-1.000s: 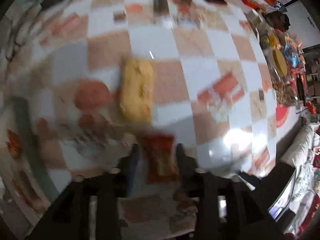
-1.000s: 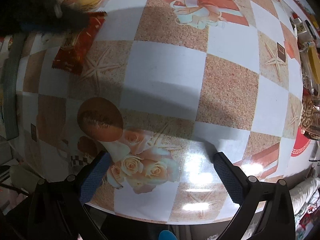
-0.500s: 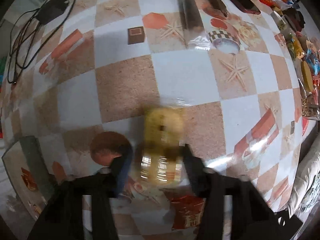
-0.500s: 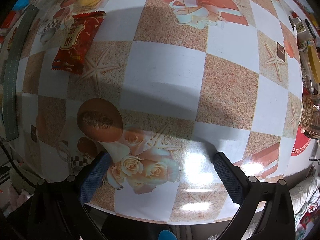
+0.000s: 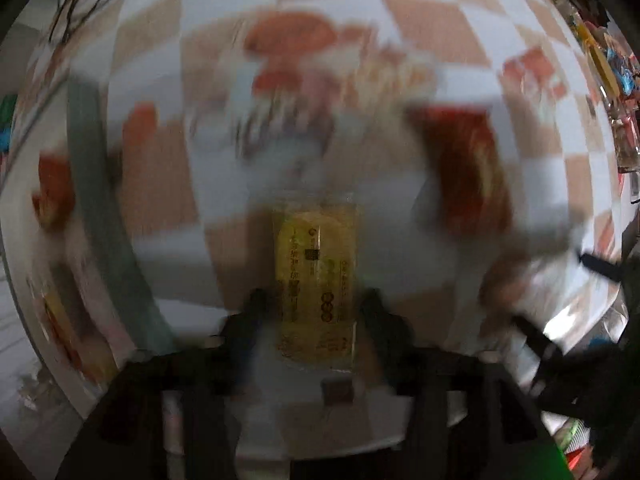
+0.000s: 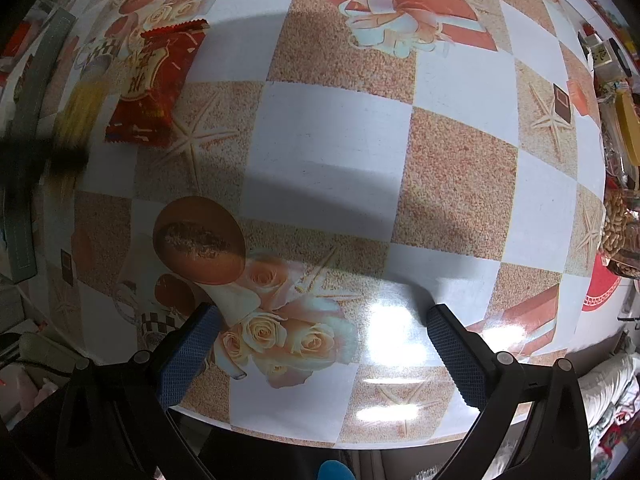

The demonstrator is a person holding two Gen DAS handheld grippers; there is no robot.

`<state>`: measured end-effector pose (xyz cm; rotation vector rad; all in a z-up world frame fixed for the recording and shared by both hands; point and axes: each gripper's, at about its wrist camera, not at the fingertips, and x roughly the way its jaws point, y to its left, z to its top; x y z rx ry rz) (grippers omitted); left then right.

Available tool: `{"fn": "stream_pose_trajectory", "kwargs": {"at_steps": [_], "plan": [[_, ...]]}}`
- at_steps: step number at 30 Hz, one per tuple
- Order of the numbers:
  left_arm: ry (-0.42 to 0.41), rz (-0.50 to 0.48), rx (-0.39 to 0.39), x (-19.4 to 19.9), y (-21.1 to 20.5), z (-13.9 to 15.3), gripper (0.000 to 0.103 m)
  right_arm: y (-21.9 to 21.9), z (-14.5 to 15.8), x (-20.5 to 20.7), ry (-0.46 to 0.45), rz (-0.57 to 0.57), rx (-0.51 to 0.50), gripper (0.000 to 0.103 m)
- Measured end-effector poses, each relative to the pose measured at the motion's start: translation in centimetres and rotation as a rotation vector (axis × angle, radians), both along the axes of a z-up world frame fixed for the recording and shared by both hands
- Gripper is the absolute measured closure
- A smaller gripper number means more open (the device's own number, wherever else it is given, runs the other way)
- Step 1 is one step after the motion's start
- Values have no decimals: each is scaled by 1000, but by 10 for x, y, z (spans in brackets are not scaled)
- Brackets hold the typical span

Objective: Organize snacks

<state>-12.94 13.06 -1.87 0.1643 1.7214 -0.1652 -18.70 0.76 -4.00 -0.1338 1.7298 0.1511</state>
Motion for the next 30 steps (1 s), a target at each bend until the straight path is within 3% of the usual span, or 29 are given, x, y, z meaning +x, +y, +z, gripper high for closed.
{"fn": "stream_pose_trajectory", "kwargs": {"at_steps": [5, 10, 13, 21, 25, 27, 30], "plan": [[18, 22, 2, -14, 12, -6, 22, 0, 2, -3, -16, -1, 2, 0], [-13, 20, 0, -12, 57, -4, 11, -2, 6, -9, -48, -2, 6, 0], [-27, 5, -6, -21, 84, -5, 11, -2, 7, -12, -56, -3, 6, 0], [-49, -22, -13, -44, 103, -3, 9, -1, 8, -15, -49, -3, 3, 0], [-30, -64, -8, -49, 93, -15, 0, 0, 7, -11, -36, -2, 1, 0], [-18, -64, 2, -43, 64, -28, 0, 1, 6, -8, -27, -1, -1, 0], [-8, -47, 0, -43, 65, -32, 0, 2, 5, -4, -12, -1, -4, 0]]}}
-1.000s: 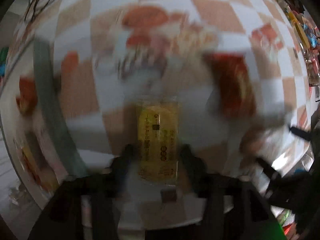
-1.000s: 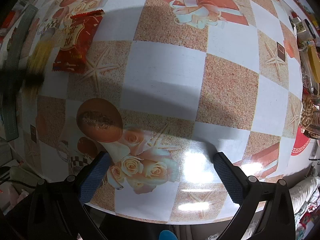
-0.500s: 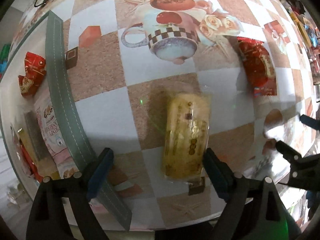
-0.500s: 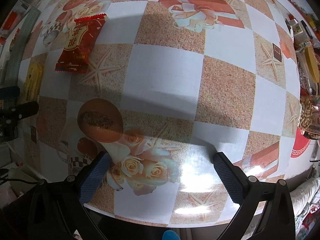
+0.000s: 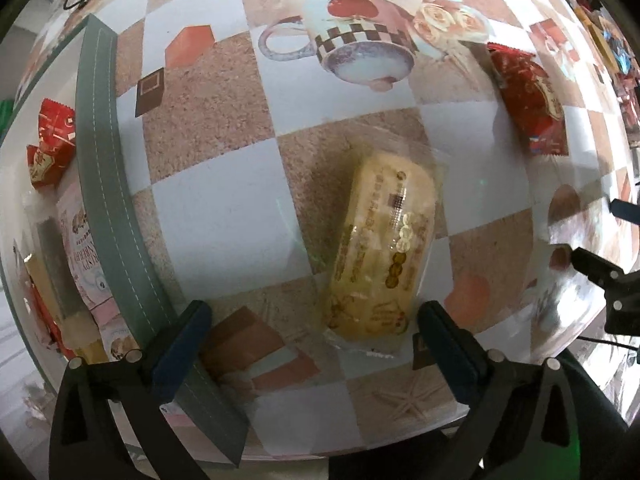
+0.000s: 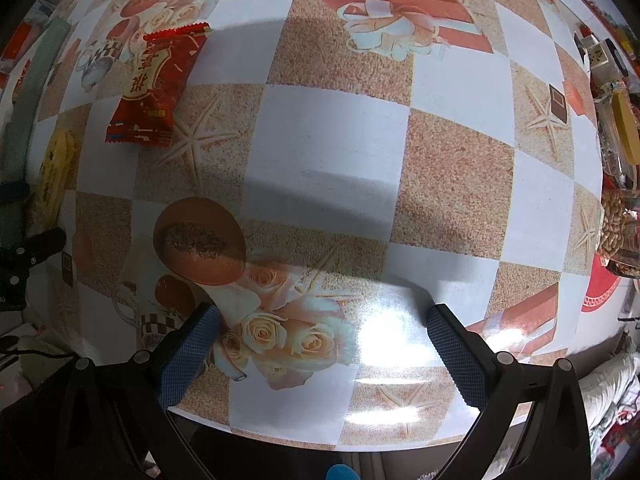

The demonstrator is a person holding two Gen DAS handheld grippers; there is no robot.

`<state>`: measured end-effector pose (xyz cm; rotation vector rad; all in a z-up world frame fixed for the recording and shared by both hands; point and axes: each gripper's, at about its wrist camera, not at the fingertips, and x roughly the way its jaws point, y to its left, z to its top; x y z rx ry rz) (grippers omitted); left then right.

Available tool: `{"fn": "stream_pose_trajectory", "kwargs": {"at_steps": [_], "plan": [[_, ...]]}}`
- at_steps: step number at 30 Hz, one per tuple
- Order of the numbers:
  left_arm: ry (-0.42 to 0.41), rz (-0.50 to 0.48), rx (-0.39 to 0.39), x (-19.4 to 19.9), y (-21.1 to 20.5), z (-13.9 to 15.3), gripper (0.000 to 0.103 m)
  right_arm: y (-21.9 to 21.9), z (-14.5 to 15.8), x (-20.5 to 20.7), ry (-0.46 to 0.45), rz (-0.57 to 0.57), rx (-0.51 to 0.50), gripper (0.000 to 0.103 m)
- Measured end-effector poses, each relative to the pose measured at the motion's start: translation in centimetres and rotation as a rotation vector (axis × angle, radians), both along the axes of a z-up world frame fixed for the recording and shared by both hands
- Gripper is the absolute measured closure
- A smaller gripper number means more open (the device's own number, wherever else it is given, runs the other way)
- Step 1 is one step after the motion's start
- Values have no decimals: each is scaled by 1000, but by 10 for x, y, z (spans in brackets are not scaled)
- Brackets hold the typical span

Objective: Organize snacks
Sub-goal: 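Lower the left gripper around the yellow cake packet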

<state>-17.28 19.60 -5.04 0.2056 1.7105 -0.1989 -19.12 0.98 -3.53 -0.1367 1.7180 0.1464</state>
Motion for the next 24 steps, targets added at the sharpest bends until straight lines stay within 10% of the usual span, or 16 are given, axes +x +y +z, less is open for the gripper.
{"fn": "stream_pose_trajectory", "kwargs": {"at_steps": [24], "plan": [[-13, 0, -4, 7, -2, 7, 0, -1, -2, 3, 0, -4, 0, 0]]}}
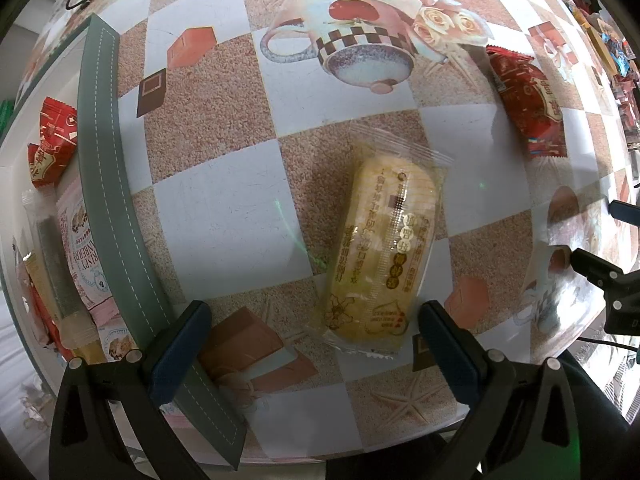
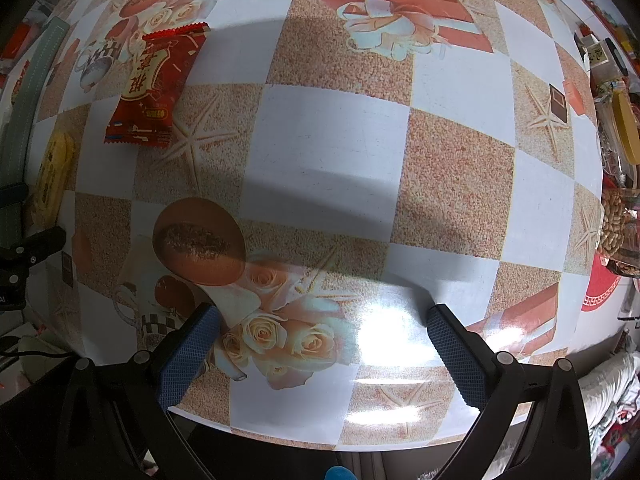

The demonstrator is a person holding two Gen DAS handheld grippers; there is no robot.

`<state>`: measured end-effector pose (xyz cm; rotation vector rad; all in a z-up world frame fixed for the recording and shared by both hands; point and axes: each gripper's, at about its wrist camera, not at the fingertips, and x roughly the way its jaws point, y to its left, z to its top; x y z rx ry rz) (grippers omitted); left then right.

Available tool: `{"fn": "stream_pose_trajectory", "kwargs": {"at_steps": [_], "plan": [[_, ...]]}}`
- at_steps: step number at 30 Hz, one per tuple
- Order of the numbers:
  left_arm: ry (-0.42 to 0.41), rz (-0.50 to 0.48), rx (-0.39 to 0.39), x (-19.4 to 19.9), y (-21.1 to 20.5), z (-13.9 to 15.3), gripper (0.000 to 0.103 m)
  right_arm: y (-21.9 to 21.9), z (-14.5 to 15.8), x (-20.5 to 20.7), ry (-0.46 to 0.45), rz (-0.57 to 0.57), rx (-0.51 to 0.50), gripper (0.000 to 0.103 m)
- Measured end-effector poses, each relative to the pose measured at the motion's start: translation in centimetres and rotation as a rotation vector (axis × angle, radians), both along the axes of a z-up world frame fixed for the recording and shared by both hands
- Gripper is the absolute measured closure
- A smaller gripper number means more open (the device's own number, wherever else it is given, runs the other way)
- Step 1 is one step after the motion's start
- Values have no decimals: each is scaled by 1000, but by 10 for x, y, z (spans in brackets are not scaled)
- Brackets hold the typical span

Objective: Organize snacks
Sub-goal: 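Lower the left gripper around the yellow cake packet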

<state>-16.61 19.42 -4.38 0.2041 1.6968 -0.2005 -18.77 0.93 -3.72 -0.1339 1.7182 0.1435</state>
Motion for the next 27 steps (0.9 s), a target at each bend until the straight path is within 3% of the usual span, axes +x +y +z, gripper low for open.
{"fn": "stream_pose_trajectory", "kwargs": {"at_steps": [27], "plan": [[-11, 0, -3, 4, -6, 0, 0, -1, 6, -6, -26, 2, 3, 0]]}}
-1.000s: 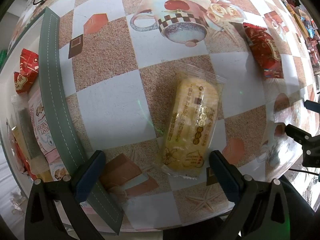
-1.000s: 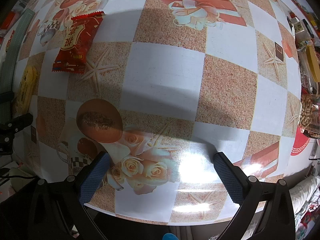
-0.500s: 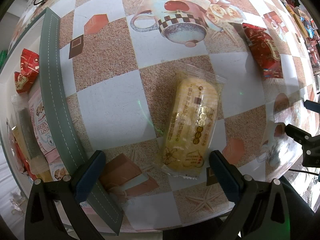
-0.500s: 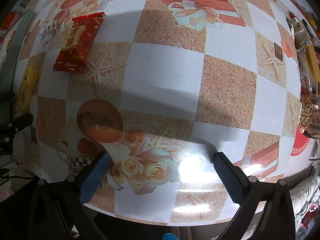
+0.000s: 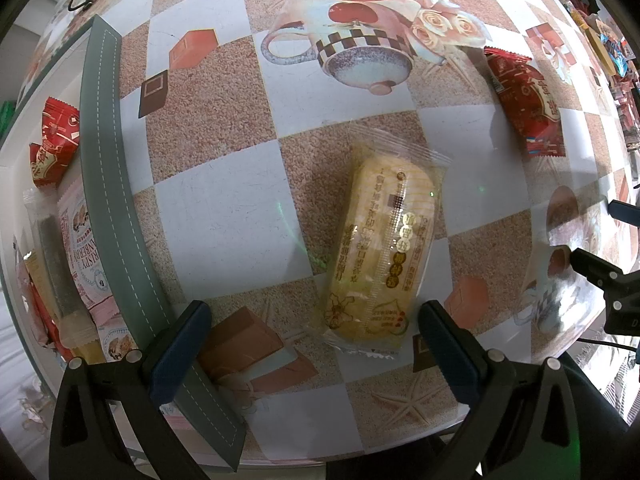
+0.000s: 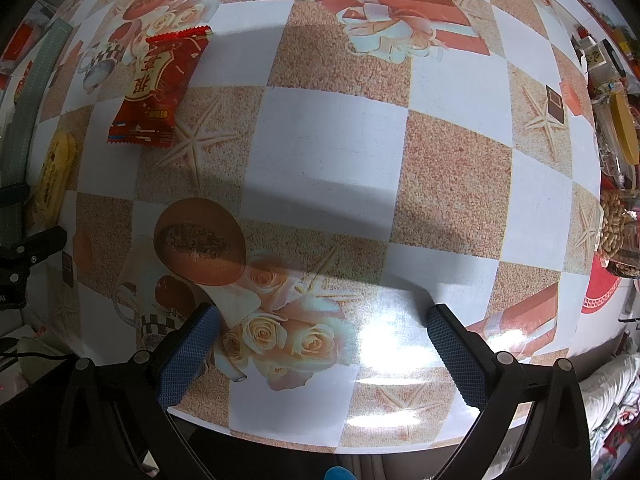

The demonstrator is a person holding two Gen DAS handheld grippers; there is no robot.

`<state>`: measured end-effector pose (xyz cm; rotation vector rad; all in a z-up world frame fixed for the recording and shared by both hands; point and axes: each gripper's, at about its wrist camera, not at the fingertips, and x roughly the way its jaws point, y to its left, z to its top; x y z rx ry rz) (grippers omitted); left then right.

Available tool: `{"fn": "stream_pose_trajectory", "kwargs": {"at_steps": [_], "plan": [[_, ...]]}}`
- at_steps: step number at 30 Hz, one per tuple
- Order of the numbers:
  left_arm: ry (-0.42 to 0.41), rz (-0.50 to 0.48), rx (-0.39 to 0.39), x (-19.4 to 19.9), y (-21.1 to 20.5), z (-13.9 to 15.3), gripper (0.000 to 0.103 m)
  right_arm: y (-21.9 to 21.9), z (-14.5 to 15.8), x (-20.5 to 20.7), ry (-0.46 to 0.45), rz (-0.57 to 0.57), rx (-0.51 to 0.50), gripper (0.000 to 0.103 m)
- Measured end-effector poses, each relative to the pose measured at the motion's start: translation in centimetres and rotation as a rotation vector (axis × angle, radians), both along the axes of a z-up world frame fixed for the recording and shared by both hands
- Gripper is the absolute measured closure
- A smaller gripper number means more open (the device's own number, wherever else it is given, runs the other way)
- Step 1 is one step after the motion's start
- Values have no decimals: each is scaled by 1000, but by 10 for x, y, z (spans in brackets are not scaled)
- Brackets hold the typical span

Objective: Organize snacks
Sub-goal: 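Lower the left gripper around the yellow cake packet, then close the left gripper on the yellow cake packet while the right grasps the red candy packet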

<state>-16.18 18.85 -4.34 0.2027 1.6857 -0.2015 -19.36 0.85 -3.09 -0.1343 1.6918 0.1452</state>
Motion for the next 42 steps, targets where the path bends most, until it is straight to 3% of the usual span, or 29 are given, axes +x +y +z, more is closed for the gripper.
{"fn": "stream_pose_trajectory", "kwargs": {"at_steps": [7, 17, 26, 30, 31, 33, 35, 38, 39, 42], "plan": [[0, 3, -1, 2, -1, 1, 0, -1, 0, 0, 11, -1, -1, 0], [-3, 70, -3, 15, -4, 3, 0, 6, -8, 28, 168, -75, -17, 0], [-19, 5, 24, 40, -29, 13, 0, 46, 26, 83, 46, -130, 85, 0], [-10, 25, 16, 51, -34, 14, 9, 65, 25, 102, 42, -132, 87, 0], [-4, 23, 19, 52, -35, 13, 10, 69, 23, 105, 46, -131, 84, 2], [-11, 35, 4, 54, -35, 15, 15, 78, 19, 112, 65, -128, 85, 31], [-21, 40, -6, 56, -35, 19, 23, 84, 16, 119, 78, -130, 77, 35], [-42, 31, -24, 61, -38, 27, 51, 95, 21, 124, 64, -96, 52, 61], [-50, 22, -32, 64, -39, 30, 64, 99, 23, 126, 57, -81, 50, 63], [-38, 48, -86, 75, -36, 36, 64, 115, 29, 116, 45, -82, 74, 65]]}}
